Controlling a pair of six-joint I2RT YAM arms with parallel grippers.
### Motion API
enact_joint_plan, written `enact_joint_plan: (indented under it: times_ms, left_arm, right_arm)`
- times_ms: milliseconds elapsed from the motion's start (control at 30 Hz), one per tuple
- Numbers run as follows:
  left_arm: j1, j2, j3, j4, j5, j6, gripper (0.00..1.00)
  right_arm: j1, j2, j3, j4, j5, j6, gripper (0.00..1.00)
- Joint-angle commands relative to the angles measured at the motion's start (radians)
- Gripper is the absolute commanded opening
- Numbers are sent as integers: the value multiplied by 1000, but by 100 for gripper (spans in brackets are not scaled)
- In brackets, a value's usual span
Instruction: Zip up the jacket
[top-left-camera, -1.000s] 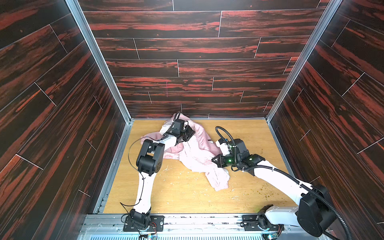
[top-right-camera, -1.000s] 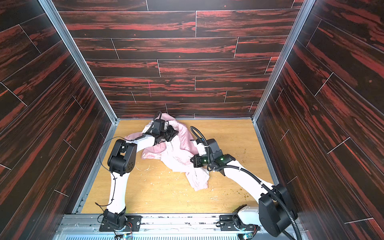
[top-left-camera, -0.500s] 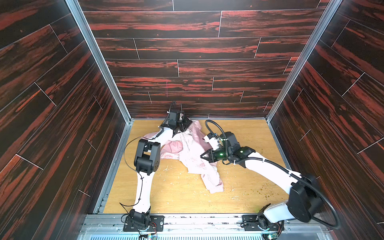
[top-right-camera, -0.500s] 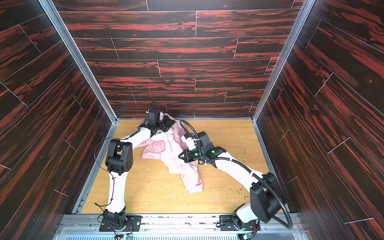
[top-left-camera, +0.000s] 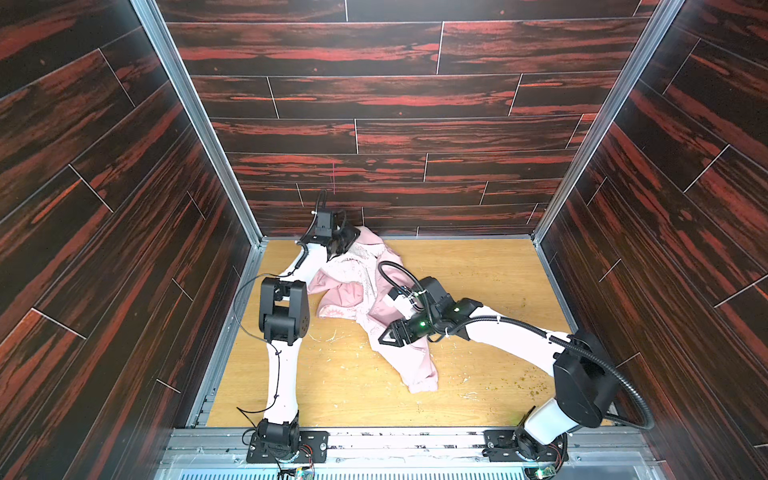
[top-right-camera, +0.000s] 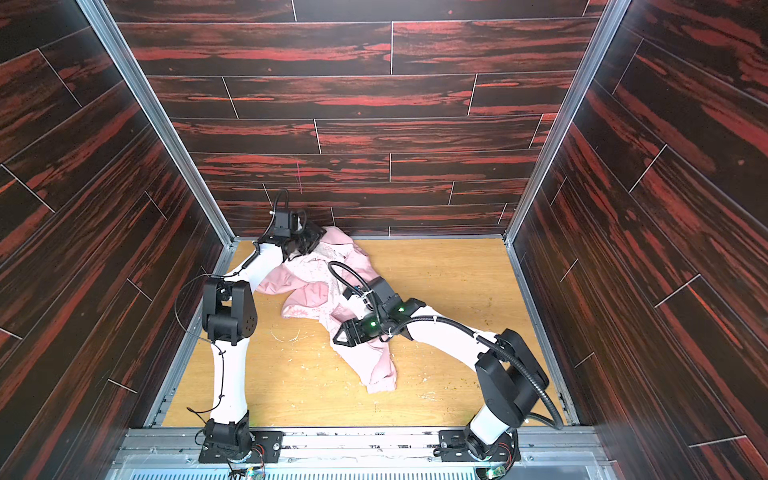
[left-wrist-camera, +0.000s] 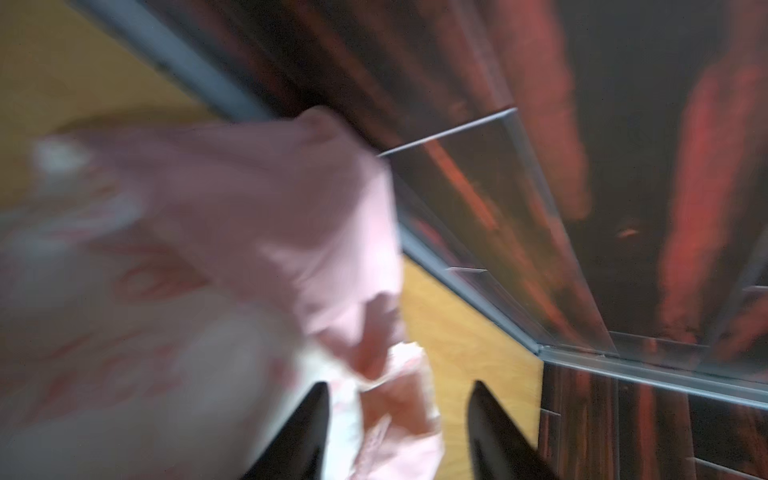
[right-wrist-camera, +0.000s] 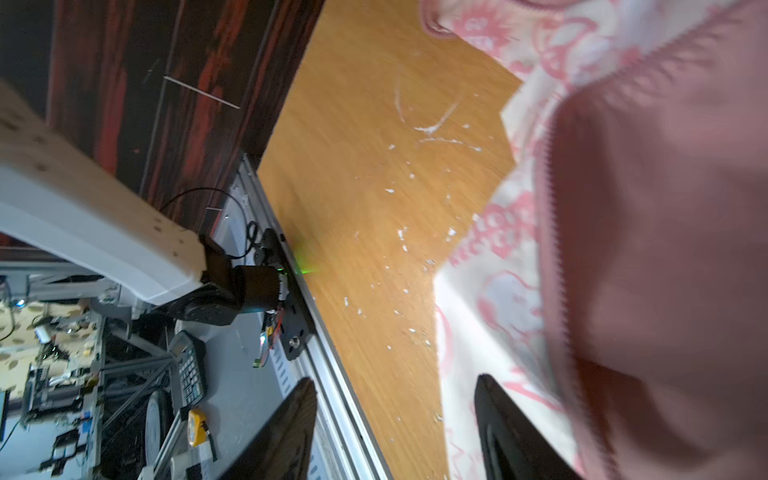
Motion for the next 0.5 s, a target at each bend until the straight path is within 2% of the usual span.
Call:
enact_joint_plan:
  times_ms: [0, 67, 100, 267, 467]
  left_arm:
    - [-13, -191, -157, -53, -38, 67, 63]
    - [-19, -289, -309, -13, -33, 65, 63]
    - [-25, -323, -360, -7, -28, 73, 64]
    - [-66, -532, -630, -1, -53, 99, 64]
    - [-100, -680, -807, 19, -67, 77, 66]
  right_arm:
    - [-35, -89, -51, 23, 66, 40, 63]
    - [-46, -118, -85, 38, 103, 70, 64]
    - [-46, -126, -89, 28, 158, 78, 64]
    - [-50, -167, -106, -77, 317, 126, 68]
    - [-52, -207, -203, -78, 282, 247, 69]
